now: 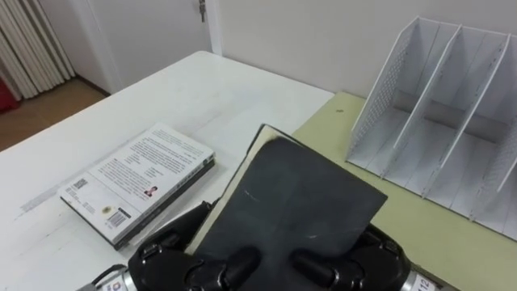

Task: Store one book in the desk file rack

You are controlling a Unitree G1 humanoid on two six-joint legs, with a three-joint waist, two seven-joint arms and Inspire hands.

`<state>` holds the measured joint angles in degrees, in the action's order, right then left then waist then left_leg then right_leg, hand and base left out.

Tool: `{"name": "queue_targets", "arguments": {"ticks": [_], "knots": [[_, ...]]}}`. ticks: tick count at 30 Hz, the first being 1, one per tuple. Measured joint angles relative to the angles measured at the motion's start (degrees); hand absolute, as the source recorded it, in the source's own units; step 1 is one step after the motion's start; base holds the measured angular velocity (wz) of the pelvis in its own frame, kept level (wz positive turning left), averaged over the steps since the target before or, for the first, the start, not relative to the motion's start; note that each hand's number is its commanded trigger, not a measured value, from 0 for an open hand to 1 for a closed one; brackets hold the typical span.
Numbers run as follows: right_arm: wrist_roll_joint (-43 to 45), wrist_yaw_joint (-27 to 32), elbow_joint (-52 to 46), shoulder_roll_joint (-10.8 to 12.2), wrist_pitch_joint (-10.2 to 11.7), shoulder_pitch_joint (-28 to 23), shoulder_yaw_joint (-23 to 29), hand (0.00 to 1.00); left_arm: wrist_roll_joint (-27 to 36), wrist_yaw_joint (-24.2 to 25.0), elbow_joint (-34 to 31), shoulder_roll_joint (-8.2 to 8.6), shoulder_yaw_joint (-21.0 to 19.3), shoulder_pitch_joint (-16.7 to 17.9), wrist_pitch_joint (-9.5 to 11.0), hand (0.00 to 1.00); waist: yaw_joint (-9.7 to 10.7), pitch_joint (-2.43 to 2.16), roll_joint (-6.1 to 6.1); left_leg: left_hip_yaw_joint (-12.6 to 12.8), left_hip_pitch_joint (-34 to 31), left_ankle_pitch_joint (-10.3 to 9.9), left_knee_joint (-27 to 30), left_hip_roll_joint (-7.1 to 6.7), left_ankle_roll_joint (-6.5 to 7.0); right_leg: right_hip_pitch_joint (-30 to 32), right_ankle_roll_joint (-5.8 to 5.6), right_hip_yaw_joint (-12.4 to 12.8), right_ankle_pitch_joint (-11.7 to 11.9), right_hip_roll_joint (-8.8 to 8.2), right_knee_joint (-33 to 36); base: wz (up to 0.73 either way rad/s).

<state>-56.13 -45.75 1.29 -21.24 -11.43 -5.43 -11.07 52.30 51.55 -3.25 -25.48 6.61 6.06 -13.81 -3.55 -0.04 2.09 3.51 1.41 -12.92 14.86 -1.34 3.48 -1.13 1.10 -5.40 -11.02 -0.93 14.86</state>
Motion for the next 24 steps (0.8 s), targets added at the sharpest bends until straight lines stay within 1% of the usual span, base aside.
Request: {"name": "queue_targets", "arguments": {"ticks": [4,5,6,7,8,10,14,16,19,21,24], "knots": [[0.0,0.0,0.1,0.1,0.0,-0.2,0.0,1.00,0.0,0.0,0.2,0.01,0.1,0.0,0.0,1.00,0.1,0.01,0.02,0.0,-0.1,0.0,0.0,0.03,-0.03,0.0,0.00,0.0,0.0,0.00,0.0,0.00],[0.0,0.1,0.2,0.1,0.0,-0.2,0.0,1.00,0.0,0.0,0.4,0.02,0.2,0.0,0.0,0.84,0.0,0.01,0.02,0.0,0.0,0.0,0.0,0.04,-0.03,0.0,0.00,0.0,0.0,0.01,0.0,0.00],[0.0,0.2,0.3,0.1,0.0,-0.2,-0.1,1.00,0.0,0.0,0.5,0.04,0.3,0.0,0.0,0.79,0.1,0.03,0.04,0.0,0.1,0.0,0.0,0.05,-0.03,0.0,0.00,0.0,0.0,0.01,0.1,0.00],[0.0,0.2,0.3,0.0,0.0,-0.2,-0.1,1.00,0.0,0.0,0.6,0.04,0.3,0.0,0.0,0.17,0.1,0.05,0.05,0.1,0.1,0.0,-0.1,0.07,-0.03,0.0,0.00,0.1,0.0,0.02,0.1,-0.03],[0.0,0.3,0.3,0.0,0.0,-0.2,-0.2,1.00,0.0,-0.1,0.7,0.05,0.3,0.0,0.0,0.00,0.1,0.07,0.08,0.2,0.2,0.0,-0.1,0.08,-0.03,0.0,0.01,0.2,0.0,0.04,0.1,-0.03],[0.0,0.5,0.3,-0.1,0.0,-0.2,-0.2,1.00,0.1,-0.1,1.0,0.13,0.4,0.0,0.1,0.00,0.1,0.13,0.04,0.2,0.3,0.0,-0.3,0.09,-0.03,0.0,0.00,0.1,0.0,0.03,0.2,0.00],[0.4,1.5,0.3,-0.2,0.0,-0.2,-0.1,1.00,0.0,-0.3,1.9,0.50,0.7,0.0,0.2,0.00,0.4,0.56,-0.30,0.2,0.1,-0.1,-0.4,0.10,-0.07,0.1,0.03,0.2,0.0,0.04,0.7,0.00],[0.3,0.9,0.1,-0.4,0.0,-0.2,0.0,1.00,0.0,-1.4,3.2,0.56,0.5,0.0,0.4,0.00,0.4,0.65,-0.41,0.2,0.1,-0.1,-0.3,0.10,-0.09,0.1,0.09,0.2,-0.1,0.04,0.7,0.00],[0.3,2.0,0.1,-0.7,0.0,-0.2,-0.3,1.00,-0.1,-2.5,6.2,0.75,1.1,-0.1,1.3,0.00,0.4,0.69,-0.50,0.3,0.1,-0.1,-0.1,0.10,-0.10,0.0,0.16,0.2,-0.1,0.02,0.7,0.00],[0.3,2.6,0.1,-0.8,0.0,-0.2,-0.7,1.00,-0.8,-3.0,9.9,0.83,2.8,-0.7,2.3,0.00,0.4,0.71,-0.55,0.5,0.2,-0.1,-0.1,0.11,-0.09,0.1,0.16,0.3,-0.1,0.03,0.7,0.00],[0.3,2.6,0.1,-0.9,0.1,-0.1,-0.7,1.00,-3.2,-4.8,13.1,0.86,3.0,-0.6,2.5,0.00,0.4,0.85,-0.84,0.7,0.3,-0.1,-0.3,0.17,-0.10,0.2,0.16,0.5,-0.1,0.10,0.7,-0.02]]}}
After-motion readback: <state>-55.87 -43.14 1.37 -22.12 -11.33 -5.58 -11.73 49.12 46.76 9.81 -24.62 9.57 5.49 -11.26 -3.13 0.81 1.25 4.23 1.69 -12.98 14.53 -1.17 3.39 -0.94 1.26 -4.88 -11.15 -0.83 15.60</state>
